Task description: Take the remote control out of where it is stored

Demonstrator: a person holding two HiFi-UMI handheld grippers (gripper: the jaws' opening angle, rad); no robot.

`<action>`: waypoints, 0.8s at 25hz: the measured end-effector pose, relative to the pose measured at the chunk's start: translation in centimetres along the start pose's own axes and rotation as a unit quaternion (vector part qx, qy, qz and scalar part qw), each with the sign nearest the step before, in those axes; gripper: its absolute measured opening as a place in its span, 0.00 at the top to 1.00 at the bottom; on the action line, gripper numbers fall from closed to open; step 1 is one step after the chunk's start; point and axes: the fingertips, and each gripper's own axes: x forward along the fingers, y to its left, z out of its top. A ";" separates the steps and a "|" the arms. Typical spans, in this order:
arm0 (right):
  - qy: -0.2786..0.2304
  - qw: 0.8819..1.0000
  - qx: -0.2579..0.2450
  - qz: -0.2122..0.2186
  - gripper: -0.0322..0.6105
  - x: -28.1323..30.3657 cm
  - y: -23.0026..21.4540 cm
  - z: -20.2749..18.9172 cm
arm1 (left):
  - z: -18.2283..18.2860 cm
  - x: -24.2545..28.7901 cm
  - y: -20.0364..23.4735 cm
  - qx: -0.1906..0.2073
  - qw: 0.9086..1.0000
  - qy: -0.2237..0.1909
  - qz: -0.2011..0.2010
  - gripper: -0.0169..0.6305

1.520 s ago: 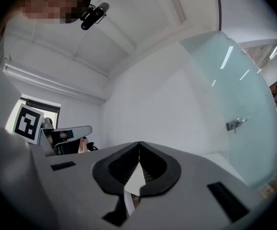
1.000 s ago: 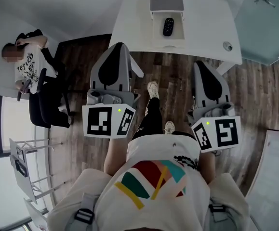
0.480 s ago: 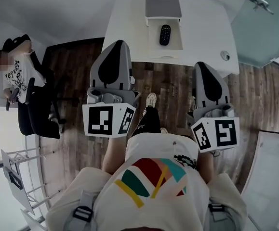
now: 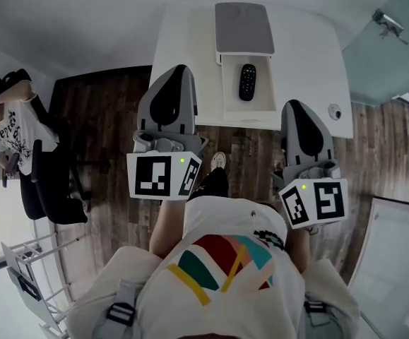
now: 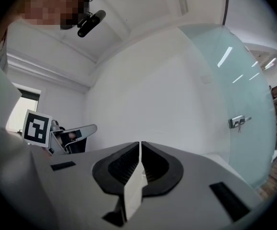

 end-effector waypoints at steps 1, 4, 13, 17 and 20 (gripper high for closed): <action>0.006 1.000 0.002 -0.004 0.95 1.0 -0.2 0.0 | -0.3 0.8 0.5 0.000 1.000 0.002 -0.004 0.96; 0.030 0.999 0.009 -0.016 0.95 3.9 -0.6 -0.5 | -1.0 3.2 2.0 -0.004 1.000 0.009 -0.017 0.96; 0.036 0.997 0.037 -0.062 0.95 9.9 -1.0 -1.6 | -3.2 8.7 6.0 -0.023 0.998 0.011 -0.050 0.96; 0.051 0.994 0.059 -0.083 0.95 10.5 -2.4 -2.9 | -4.6 10.0 6.2 -0.018 0.998 0.021 -0.064 0.96; 0.070 0.991 0.080 -0.081 0.94 11.1 -2.8 -3.9 | -5.4 10.7 6.8 -0.030 0.997 0.028 -0.061 0.96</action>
